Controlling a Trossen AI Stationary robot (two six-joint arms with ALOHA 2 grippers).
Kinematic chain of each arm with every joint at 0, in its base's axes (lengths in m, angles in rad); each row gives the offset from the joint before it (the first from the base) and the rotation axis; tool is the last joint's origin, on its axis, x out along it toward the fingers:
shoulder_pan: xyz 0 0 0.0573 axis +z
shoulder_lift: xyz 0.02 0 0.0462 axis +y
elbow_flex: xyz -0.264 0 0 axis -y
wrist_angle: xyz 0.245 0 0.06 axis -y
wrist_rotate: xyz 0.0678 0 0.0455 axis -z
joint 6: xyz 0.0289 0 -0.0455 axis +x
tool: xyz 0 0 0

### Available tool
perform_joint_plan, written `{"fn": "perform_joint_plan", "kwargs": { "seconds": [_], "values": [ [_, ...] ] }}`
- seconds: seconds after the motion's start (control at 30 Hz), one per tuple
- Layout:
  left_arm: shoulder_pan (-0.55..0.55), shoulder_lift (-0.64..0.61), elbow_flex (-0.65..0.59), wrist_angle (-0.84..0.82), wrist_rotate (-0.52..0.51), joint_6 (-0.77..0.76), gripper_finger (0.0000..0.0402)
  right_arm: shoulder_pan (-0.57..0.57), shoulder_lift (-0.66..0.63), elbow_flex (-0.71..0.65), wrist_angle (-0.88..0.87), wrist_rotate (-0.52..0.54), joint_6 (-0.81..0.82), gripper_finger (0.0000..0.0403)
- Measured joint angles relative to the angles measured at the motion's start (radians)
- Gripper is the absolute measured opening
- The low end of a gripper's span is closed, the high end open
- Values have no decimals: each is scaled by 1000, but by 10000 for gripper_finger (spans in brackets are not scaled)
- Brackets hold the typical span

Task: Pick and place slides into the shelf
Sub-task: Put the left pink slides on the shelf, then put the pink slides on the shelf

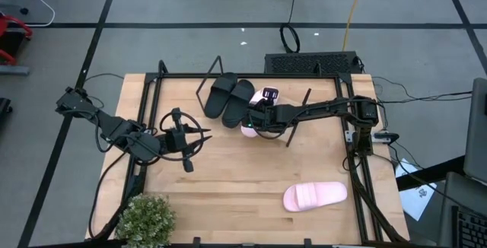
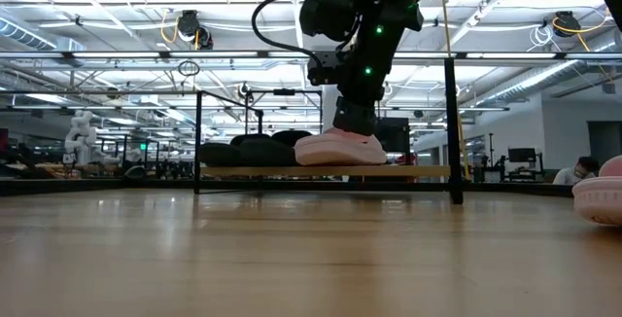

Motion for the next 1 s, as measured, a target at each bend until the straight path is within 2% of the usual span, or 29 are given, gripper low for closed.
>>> {"fn": "perform_joint_plan", "kwargs": {
  "seconds": [0.23,1.0],
  "values": [
    [-1,0,0,0,0,-17,86,-2,0,0,-17,-56,0,21],
    [-1,0,0,0,3,-27,86,-4,1,0,-56,-56,4,97]
  ]
}}
